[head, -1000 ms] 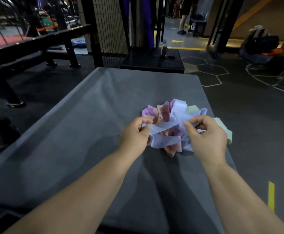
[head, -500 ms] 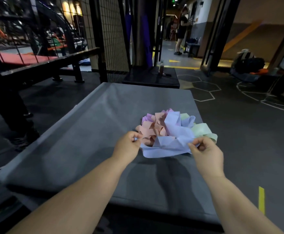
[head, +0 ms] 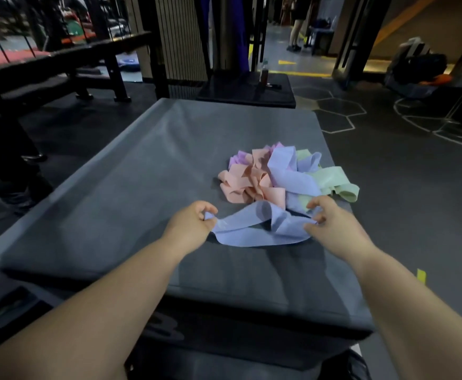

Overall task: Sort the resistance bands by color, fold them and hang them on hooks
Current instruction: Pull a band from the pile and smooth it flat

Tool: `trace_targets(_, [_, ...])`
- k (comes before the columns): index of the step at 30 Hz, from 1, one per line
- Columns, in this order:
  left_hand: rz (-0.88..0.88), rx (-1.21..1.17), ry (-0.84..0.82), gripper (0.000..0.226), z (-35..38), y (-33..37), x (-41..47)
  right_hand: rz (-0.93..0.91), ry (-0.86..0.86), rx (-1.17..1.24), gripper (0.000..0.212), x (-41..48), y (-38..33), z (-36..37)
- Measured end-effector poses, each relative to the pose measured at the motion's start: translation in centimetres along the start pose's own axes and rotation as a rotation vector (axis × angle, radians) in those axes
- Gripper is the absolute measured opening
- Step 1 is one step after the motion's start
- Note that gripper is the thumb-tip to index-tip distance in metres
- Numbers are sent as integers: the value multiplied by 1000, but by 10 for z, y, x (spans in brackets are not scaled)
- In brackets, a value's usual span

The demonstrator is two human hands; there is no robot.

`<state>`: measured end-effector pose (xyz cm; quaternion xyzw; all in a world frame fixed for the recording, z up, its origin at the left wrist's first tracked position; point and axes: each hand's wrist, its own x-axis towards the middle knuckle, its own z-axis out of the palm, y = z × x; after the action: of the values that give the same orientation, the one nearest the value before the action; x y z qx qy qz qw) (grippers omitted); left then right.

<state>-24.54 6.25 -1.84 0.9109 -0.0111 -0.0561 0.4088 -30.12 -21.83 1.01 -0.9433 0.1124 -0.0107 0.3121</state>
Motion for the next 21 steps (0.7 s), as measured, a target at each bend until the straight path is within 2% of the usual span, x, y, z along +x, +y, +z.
trace_targets(6, [-30,55,-81,49,-10,-14,-14,-58,-169,-167,45,-7,-2,-3])
trace_targets(15, [-39,108,-103,39,-22,-32,-26,-148,-312,-361,48,-20,-2,6])
trace_targets(21, [-39,138,-113,38,-21,-43,-23,-142,-328,-387,62,-19,-13,11])
